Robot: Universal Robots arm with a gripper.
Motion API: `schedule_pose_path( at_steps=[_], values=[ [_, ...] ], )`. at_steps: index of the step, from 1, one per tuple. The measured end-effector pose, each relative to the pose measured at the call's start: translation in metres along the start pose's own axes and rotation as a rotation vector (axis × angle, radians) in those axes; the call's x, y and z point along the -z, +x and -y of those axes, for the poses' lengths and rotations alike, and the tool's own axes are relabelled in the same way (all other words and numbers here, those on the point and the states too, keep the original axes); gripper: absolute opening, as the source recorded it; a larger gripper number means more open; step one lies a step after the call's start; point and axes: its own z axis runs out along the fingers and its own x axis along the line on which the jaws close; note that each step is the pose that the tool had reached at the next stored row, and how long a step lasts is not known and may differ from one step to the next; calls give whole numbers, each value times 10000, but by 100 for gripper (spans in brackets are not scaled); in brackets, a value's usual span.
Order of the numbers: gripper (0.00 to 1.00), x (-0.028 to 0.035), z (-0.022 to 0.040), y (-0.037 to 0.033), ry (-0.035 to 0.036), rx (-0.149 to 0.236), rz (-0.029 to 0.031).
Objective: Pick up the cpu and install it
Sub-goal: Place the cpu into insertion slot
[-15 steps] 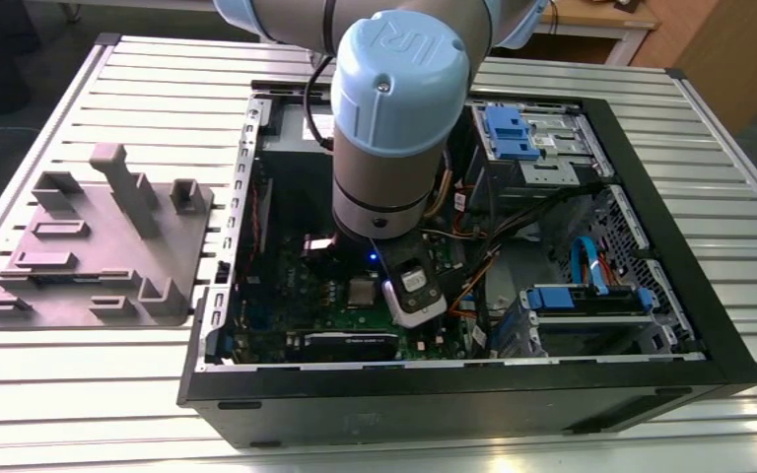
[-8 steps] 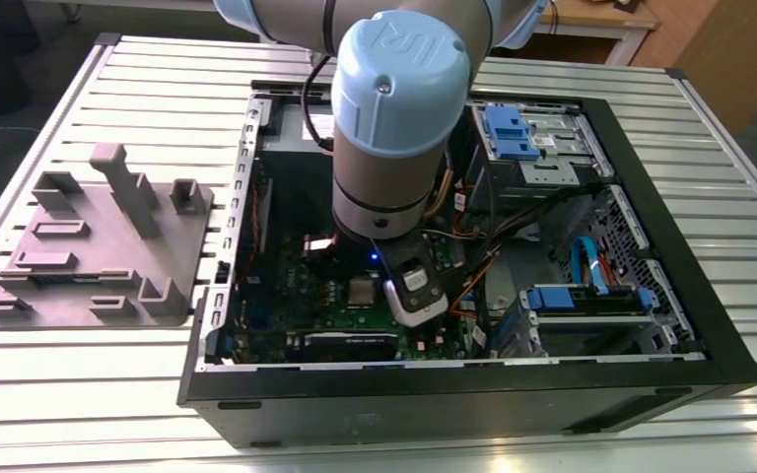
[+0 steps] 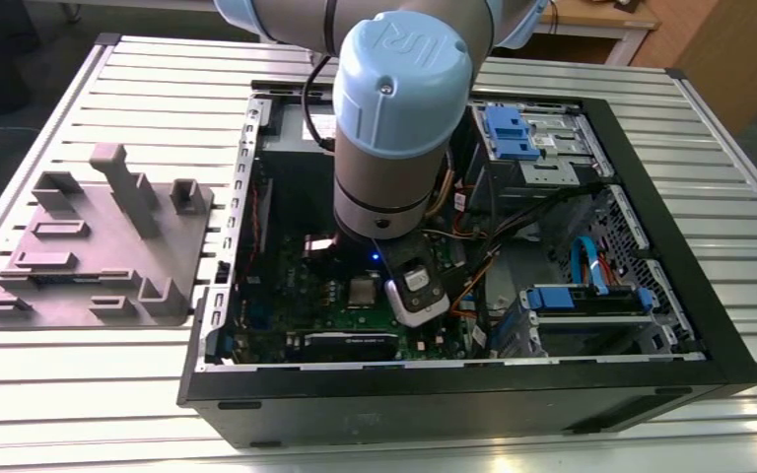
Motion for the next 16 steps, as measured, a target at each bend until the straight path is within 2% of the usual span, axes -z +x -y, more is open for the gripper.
schedule_pose_path(
  at_steps=[11, 16],
  values=[
    [45, 3, -1, -2, 2, 0, -1],
    [45, 63, -7, -1, 1, -1, 0]
  ],
)
